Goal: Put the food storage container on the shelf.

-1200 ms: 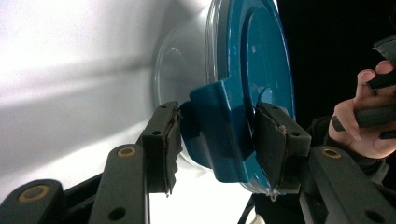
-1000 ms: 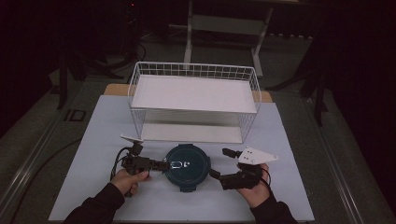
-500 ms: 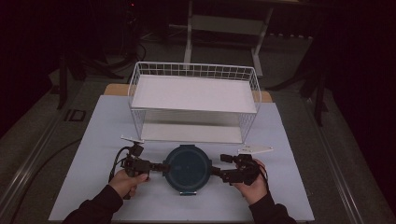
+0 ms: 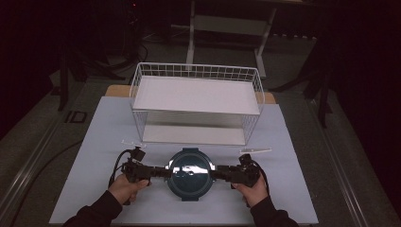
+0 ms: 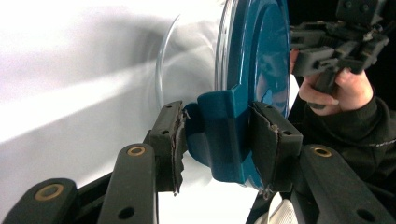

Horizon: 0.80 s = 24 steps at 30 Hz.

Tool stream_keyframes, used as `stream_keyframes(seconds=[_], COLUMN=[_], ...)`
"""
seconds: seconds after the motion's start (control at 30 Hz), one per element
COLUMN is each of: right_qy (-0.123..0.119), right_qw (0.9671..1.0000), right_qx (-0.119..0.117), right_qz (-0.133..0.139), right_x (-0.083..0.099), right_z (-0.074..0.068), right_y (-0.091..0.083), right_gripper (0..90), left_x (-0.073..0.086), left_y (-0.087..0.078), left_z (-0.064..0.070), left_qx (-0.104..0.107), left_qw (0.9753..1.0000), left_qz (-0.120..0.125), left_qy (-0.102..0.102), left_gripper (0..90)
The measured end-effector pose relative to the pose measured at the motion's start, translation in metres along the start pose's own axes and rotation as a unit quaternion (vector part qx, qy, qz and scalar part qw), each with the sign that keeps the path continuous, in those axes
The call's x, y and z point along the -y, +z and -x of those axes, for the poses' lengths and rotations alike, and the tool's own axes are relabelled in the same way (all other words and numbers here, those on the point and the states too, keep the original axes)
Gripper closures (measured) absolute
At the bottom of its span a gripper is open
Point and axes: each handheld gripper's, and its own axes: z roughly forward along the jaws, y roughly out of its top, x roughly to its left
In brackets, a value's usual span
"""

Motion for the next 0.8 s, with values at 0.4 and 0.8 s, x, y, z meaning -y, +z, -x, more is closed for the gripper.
stream_keyframes(seconds=[0.4, 0.8], right_qy=[0.037, 0.078], right_qw=[0.9988, 0.9967], right_qx=[-0.024, -0.023], right_qz=[-0.022, -0.002], right_x=[0.004, 0.009], right_z=[0.002, 0.000], right_y=[0.006, 0.007], right_gripper=[52.5, 54.3], left_x=[0.002, 0.007], left_y=[0.000, 0.002], left_z=[0.002, 0.011], left_qx=[0.001, -0.027], left_qw=[1.0000, 0.9993], left_qz=[0.009, 0.027], left_qy=[0.002, 0.001], left_gripper=[57.6, 56.2])
